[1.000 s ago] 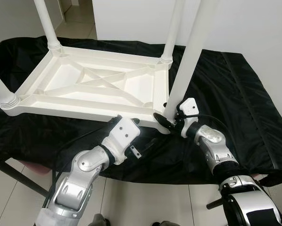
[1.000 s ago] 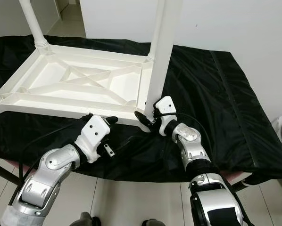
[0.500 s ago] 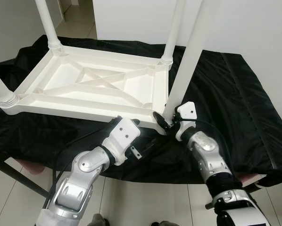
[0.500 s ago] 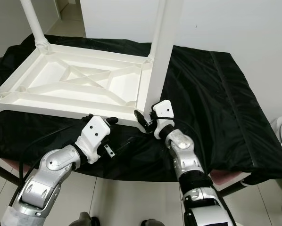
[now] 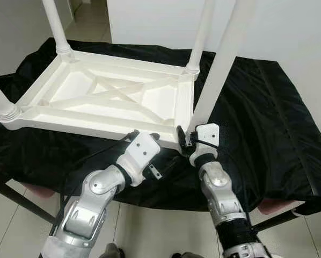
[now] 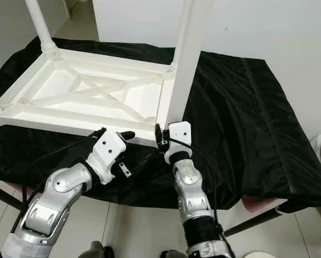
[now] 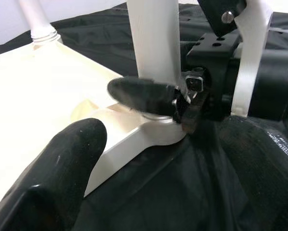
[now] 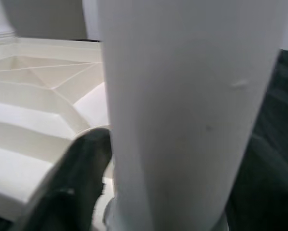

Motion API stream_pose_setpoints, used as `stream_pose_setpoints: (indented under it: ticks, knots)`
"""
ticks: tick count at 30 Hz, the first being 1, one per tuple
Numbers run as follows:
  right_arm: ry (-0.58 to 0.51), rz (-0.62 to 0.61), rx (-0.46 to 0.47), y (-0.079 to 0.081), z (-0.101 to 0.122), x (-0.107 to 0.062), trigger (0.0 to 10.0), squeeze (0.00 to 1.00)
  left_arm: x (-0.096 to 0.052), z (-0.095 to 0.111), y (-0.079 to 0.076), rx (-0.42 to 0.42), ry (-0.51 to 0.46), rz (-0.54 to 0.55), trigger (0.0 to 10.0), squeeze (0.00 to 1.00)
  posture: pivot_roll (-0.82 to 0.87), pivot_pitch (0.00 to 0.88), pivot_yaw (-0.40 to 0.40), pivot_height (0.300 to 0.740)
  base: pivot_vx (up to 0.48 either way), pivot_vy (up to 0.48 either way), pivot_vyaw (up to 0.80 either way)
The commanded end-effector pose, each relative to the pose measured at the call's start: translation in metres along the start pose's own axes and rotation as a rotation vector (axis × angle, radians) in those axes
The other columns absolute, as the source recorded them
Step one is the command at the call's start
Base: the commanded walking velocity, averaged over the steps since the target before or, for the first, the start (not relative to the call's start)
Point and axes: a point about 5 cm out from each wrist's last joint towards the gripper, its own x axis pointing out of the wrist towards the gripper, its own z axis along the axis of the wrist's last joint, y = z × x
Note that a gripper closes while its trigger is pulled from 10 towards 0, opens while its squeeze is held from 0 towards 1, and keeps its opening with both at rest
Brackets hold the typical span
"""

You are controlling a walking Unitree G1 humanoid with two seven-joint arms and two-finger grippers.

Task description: Building children table

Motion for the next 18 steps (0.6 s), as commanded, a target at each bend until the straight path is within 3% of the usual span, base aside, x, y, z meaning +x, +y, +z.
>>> stream_pose_setpoints:
  ticks: [1,8,9,17,18]
  knots:
    - [-0.024,-0.022,0.023,-0.009,0.003,-0.001,10.0,1.00,-0.001,-0.001,0.001,0.002,0.006,0.049,10.0,0.00,-0.08,0.108,-0.025,0.740,0.000,0.000,0.00]
    - [-0.055,-0.022,0.005,-0.018,0.013,0.000,10.0,0.99,-0.001,0.001,0.004,0.007,0.002,0.059,10.0,0.00,-0.08,0.115,-0.035,0.740,0.000,0.000,0.00]
    - [-0.049,-0.017,-0.011,-0.021,0.015,0.000,10.0,0.00,0.000,-0.001,0.003,0.009,0.003,0.075,10.0,0.00,-0.08,0.109,-0.048,0.740,0.000,0.000,0.00]
    - [-0.050,0.015,-0.018,-0.020,0.016,0.000,10.0,0.00,0.002,-0.001,0.002,0.009,0.001,0.085,10.0,0.00,-0.08,0.102,-0.067,0.740,0.000,0.000,0.00]
    - [-0.060,0.062,-0.011,-0.018,0.019,0.000,10.0,0.00,0.003,-0.001,0.001,0.010,0.000,0.088,10.0,0.00,-0.08,0.098,-0.062,0.740,0.000,0.000,0.00]
